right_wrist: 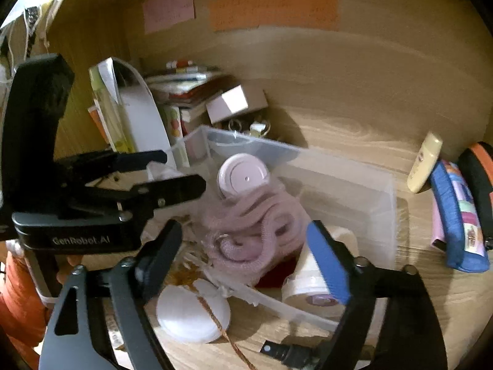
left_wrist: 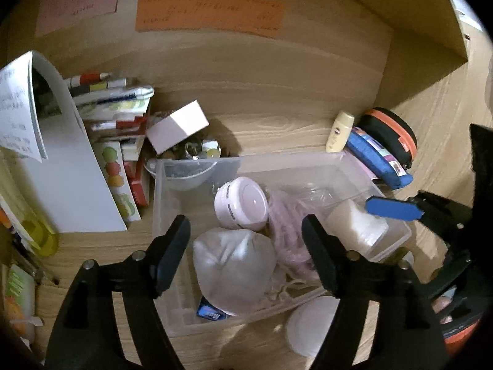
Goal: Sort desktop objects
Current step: 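Lift both open tools out of the bin toward the remaining desk items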
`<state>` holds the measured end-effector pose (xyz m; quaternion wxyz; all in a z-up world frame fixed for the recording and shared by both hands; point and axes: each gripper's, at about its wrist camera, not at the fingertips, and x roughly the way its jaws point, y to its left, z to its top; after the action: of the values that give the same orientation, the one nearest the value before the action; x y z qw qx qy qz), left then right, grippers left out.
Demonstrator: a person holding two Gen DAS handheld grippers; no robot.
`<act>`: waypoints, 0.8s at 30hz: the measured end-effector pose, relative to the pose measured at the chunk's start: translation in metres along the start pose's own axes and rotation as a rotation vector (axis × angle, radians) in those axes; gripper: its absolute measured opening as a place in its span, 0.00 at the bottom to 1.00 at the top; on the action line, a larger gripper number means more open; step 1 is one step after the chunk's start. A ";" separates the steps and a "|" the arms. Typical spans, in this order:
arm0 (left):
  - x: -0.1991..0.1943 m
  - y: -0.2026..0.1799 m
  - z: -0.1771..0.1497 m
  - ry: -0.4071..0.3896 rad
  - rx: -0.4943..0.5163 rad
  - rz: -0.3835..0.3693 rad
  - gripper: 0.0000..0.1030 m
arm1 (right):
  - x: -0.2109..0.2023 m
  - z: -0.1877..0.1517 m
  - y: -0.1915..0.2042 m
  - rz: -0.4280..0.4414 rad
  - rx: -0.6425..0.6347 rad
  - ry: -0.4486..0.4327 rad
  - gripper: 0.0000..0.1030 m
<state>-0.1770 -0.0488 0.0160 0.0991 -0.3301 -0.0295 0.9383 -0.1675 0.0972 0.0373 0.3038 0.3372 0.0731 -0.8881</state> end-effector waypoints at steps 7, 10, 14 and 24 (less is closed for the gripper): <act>-0.023 -0.002 0.003 -0.043 0.006 0.020 0.96 | -0.035 -0.005 -0.001 -0.072 0.003 -0.048 0.87; -0.036 -0.009 -0.001 -0.066 0.062 0.065 0.97 | -0.051 -0.009 -0.003 -0.111 0.007 -0.082 0.93; -0.047 -0.011 -0.012 -0.075 0.091 0.125 0.97 | -0.067 -0.017 -0.008 -0.154 0.017 -0.114 0.97; -0.069 0.020 -0.048 -0.022 0.044 0.197 0.97 | -0.091 -0.050 -0.035 -0.255 0.077 -0.090 0.98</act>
<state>-0.0977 -0.0826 0.0181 0.0133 -0.3186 0.0224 0.9475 -0.1067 0.1865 0.0552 0.1783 0.2965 0.0674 -0.9358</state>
